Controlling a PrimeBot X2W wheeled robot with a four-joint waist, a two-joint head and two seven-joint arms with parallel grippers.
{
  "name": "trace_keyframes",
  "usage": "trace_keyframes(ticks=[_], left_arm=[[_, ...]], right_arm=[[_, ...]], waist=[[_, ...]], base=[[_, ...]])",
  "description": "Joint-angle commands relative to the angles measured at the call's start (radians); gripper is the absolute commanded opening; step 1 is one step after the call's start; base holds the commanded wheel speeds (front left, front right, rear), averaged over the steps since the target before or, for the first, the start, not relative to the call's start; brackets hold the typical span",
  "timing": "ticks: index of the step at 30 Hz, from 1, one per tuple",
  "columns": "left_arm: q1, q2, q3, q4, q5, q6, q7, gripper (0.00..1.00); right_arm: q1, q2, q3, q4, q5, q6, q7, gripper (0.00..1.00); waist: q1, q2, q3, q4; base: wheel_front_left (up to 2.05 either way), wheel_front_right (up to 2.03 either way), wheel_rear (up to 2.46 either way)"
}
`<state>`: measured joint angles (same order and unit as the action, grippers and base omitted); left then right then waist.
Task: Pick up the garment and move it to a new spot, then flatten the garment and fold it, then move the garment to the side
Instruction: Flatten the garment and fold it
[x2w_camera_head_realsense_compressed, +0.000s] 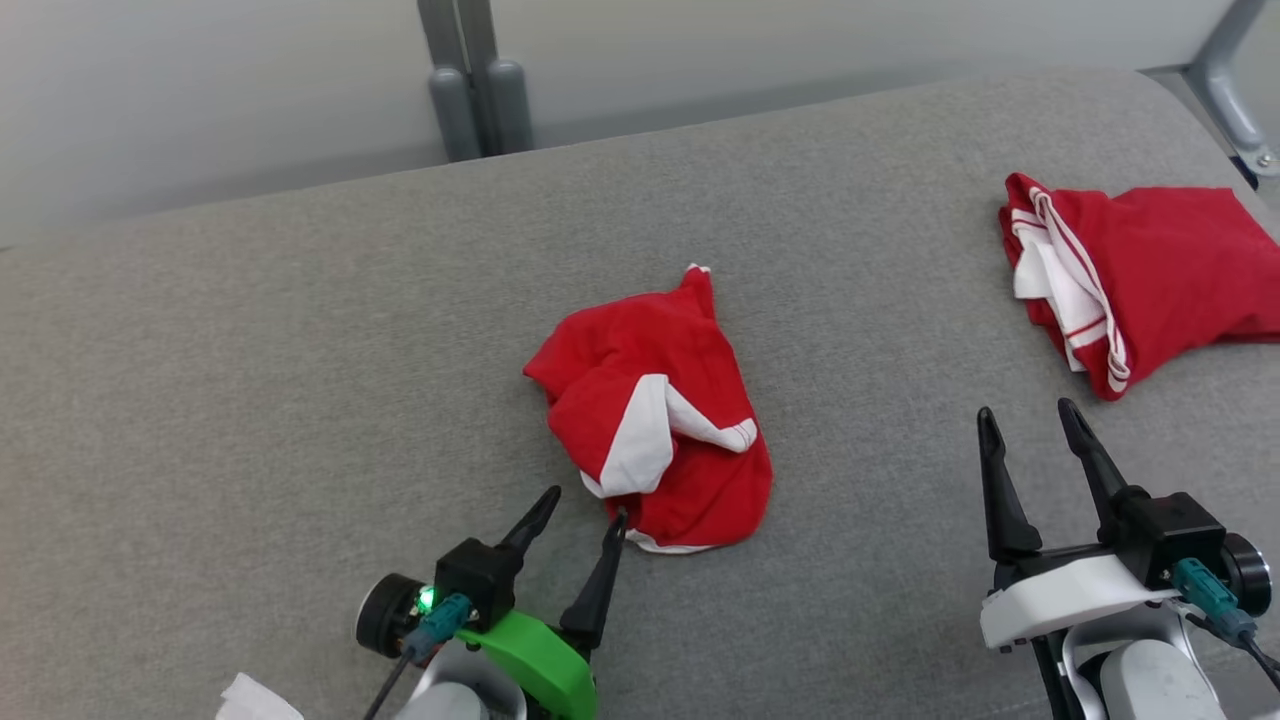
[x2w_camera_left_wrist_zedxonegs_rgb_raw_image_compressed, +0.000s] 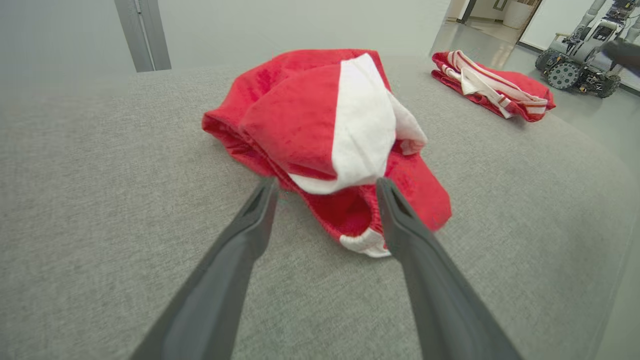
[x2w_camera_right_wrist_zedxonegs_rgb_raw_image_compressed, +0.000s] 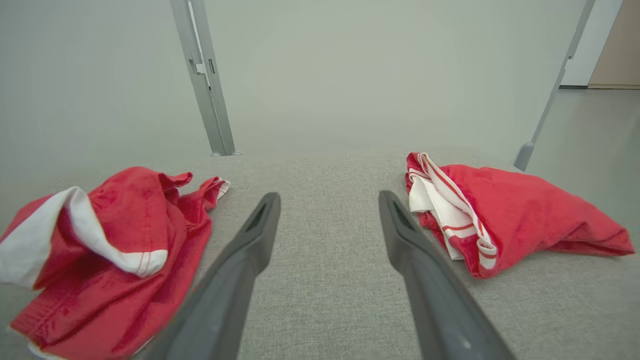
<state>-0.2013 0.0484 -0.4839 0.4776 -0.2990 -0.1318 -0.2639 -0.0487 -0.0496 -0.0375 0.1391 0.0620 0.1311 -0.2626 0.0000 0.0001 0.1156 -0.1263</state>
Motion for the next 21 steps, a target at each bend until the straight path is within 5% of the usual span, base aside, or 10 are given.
trace_keyframes(ticks=[1,10,11,12,14,21], left_arm=[[-0.037,0.007,0.011,0.017,0.005,0.004,0.0,1.0],[-0.106,0.005,0.019,0.12,-0.019,0.003,0.0,1.0],[-0.11,0.003,-0.003,0.122,-0.028,0.003,0.0,0.93],[-0.117,0.003,-0.023,0.118,-0.047,0.002,0.0,0.46],[-0.119,0.009,-0.043,0.104,-0.074,0.002,0.0,0.0],[-0.078,0.053,-0.03,-0.096,-0.173,0.002,0.0,0.0]], right_arm=[[-0.013,-0.002,-0.003,0.001,0.007,-0.001,-0.002,1.0],[-0.014,-0.002,-0.016,0.005,0.023,-0.001,-0.002,1.0],[-0.013,-0.002,-0.017,0.006,0.025,-0.001,-0.002,1.0],[-0.011,-0.002,-0.018,0.006,0.026,-0.001,-0.002,1.0],[-0.009,-0.001,-0.013,0.01,0.028,-0.001,-0.002,1.0],[0.016,-0.002,-0.019,0.011,0.032,-0.001,-0.002,1.0]], waist=[[0.0,-0.0001,0.049,-0.062],[0.0,-0.0001,0.065,-0.114],[0.0,-0.0001,0.064,-0.115],[0.0,-0.0001,0.062,-0.116],[0.0,-0.0001,0.053,-0.118],[0.0,-0.0001,0.027,-0.101]], base=[[0.0,0.0,0.0],[0.0,0.0,0.0],[0.0,0.0,0.0],[0.0,0.0,0.0],[0.0,0.0,0.0],[0.0,0.0,0.0]])
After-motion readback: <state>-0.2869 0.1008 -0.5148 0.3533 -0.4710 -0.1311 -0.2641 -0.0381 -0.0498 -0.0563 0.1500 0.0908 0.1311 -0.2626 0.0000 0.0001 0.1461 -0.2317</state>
